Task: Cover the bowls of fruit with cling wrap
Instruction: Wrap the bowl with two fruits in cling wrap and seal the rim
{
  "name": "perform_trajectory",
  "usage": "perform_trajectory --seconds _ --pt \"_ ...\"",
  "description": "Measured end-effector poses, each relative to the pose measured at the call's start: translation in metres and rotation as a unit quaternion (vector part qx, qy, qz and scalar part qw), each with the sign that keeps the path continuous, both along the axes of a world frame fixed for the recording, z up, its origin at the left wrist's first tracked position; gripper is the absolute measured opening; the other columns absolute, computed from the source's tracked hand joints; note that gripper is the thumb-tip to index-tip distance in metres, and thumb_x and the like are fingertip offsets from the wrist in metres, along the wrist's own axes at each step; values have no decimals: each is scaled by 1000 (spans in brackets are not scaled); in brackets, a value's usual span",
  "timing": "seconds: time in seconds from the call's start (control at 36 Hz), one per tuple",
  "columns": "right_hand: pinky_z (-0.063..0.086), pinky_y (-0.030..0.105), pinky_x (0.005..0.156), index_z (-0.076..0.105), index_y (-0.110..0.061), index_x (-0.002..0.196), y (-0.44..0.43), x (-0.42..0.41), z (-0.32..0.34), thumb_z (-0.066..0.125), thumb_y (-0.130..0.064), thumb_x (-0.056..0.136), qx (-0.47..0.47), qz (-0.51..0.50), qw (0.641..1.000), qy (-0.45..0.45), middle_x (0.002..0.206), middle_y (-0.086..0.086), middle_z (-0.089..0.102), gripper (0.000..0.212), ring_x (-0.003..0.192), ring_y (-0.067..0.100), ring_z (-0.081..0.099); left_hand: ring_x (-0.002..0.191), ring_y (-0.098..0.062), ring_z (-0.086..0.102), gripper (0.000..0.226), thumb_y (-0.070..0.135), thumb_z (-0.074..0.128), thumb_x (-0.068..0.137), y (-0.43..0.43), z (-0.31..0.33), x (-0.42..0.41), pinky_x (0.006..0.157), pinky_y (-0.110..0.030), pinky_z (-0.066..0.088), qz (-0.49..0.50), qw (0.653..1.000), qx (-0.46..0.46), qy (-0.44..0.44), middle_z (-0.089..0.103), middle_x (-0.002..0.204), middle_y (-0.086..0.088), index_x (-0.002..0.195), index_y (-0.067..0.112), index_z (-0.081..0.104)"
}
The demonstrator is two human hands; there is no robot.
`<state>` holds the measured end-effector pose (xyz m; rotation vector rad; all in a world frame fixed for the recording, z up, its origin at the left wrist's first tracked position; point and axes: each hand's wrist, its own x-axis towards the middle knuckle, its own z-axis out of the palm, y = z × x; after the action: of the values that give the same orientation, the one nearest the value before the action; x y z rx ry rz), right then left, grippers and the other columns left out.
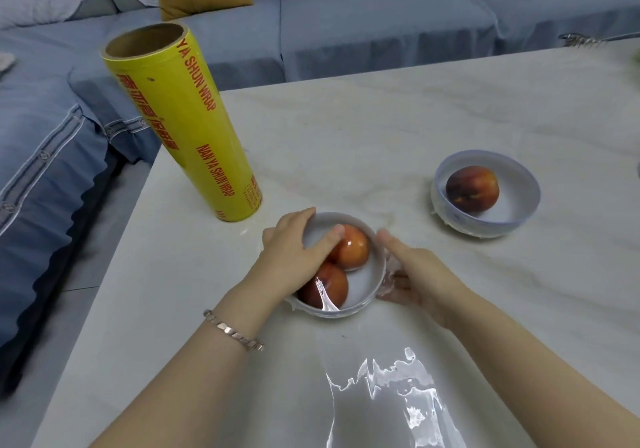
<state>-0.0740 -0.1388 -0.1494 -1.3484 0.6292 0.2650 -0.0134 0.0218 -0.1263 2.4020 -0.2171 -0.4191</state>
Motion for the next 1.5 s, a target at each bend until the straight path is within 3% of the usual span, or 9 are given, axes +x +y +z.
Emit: perform_trajectory --seconds 0.17,0.33,0.42,0.75,0.86,0.92,0.97,1.08,1.5 --pt "56 28 59 56 -3 70 0 -7 -9 57 -24 90 -28 1 996 -85 58 10 49 29 47 13 51 137 -13 11 42 44 50 91 -2 4 -7 96 -15 13 66 994 -89 17 34 146 7 131 30 50" --pt "39 19 52 58 -12 52 -10 -15 -6 60 -11 87 -160 21 969 -186 48 -8 43 34 46 5 38 136 -22 30 56 60 52 82 8 11 -12 114 -40 26 114 981 -149 49 44 141 4 130 33 49" --pt "39 24 65 62 7 73 -20 -23 -6 62 -13 86 -210 42 952 -217 64 -3 47 23 63 6 42 127 -14 45 51 57 51 86 12 13 -17 109 -34 34 81 981 -167 65 52 135 5 127 26 54" --pt "44 2 68 67 -31 86 -26 -44 12 68 -4 78 -235 130 934 -236 79 -31 68 27 76 -15 61 80 -16 60 49 74 49 62 -1 0 -35 75 -28 44 77 975 -195 80 65 79 -1 68 26 59" --pt "48 19 82 71 -22 86 -29 -38 24 76 -31 73 -158 159 958 -181 96 -5 72 17 88 4 63 76 -7 61 43 68 57 58 0 -6 -44 72 -21 43 88 961 -261 39 66 71 13 69 27 65" --pt "47 26 88 71 -12 88 -29 -31 29 73 -54 64 -111 169 969 -140 96 2 71 48 88 7 62 81 -5 63 43 66 58 57 1 -9 -48 74 -18 45 84 956 -281 17 69 76 14 73 27 68" --pt "47 18 78 71 -7 86 -25 -21 34 68 -62 61 -117 172 971 -118 82 1 70 60 75 5 60 82 -3 63 40 64 57 57 2 -9 -52 72 -13 45 70 956 -285 2 70 78 15 73 28 68" --pt "41 8 50 69 -12 70 -13 -6 45 64 -33 80 -162 144 968 -128 59 -1 56 24 49 2 48 82 2 64 29 58 59 60 3 -7 -57 68 -5 43 54 955 -292 -8 71 80 18 71 33 69" --pt "32 16 39 63 -13 66 9 11 22 66 -23 82 -224 89 956 -167 41 -7 40 19 37 9 35 90 1 64 25 50 57 59 13 -9 -63 71 -8 47 23 944 -324 -52 71 90 22 81 53 69"
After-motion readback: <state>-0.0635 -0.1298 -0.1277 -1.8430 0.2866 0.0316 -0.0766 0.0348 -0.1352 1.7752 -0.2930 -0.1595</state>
